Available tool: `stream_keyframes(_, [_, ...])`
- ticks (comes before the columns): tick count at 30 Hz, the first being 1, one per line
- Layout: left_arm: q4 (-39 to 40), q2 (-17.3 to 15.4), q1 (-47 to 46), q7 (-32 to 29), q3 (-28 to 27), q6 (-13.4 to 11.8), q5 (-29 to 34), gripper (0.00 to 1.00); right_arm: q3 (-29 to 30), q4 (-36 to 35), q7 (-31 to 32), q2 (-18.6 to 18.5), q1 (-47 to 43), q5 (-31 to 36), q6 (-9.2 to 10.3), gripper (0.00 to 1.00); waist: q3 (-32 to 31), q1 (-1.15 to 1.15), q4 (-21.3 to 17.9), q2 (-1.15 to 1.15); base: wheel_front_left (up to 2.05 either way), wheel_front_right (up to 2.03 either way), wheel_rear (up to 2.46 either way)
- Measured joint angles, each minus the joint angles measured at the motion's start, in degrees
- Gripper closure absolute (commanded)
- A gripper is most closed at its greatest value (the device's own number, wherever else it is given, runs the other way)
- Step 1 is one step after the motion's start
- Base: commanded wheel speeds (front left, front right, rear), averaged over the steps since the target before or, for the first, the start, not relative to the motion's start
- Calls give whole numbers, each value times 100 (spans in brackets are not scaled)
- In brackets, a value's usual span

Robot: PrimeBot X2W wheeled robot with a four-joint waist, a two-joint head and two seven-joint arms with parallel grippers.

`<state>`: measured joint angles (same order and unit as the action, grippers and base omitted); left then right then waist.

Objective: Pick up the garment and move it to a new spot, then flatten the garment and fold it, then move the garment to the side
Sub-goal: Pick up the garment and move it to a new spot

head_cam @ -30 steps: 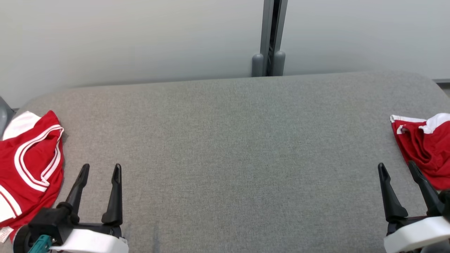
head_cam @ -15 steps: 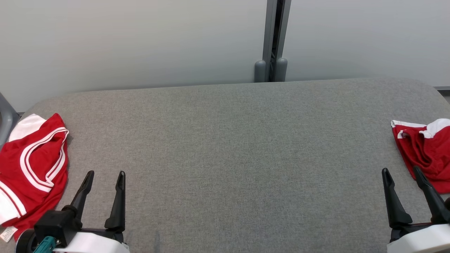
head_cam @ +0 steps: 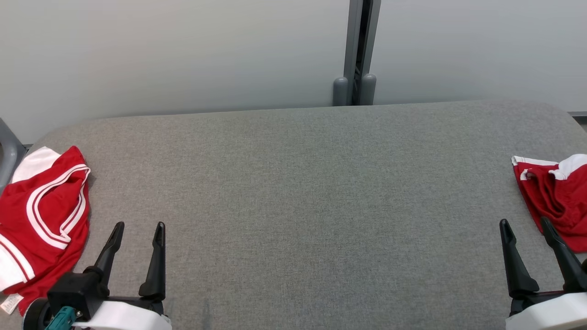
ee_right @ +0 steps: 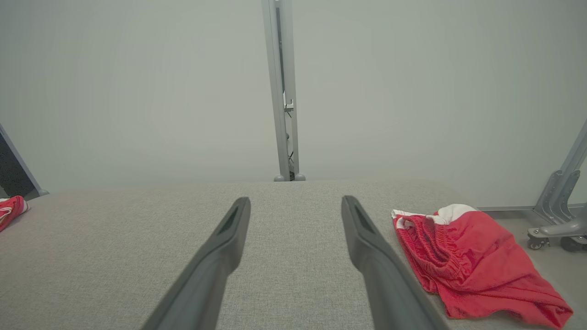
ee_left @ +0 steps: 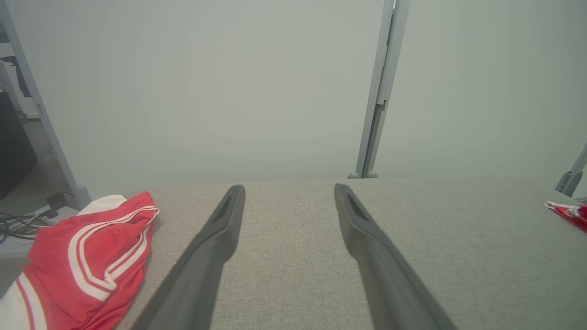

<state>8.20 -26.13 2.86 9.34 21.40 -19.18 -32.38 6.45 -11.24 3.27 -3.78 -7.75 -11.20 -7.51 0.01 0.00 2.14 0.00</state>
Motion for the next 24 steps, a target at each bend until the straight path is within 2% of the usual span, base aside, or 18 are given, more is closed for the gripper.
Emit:
stream_keyframes(9, [32, 33, -102, 62, -22, -5, -11, 0, 55, -15, 0, 11, 7, -41, 0, 0, 82, 0, 105, 0, 0, 0, 0])
stream_keyframes(13, [29, 89, -217, 127, -46, 19, -58, 0, -156, -44, 34, -98, 125, -45, 0, 0, 160, 0, 278, 0, 0, 0, 0])
stream_keyframes(24, [-99, 138, -351, 309, -219, 104, -193, 0, -311, -107, 34, -120, 358, -79, 0, 0, 249, 0, 1303, 0, 0, 0, 0])
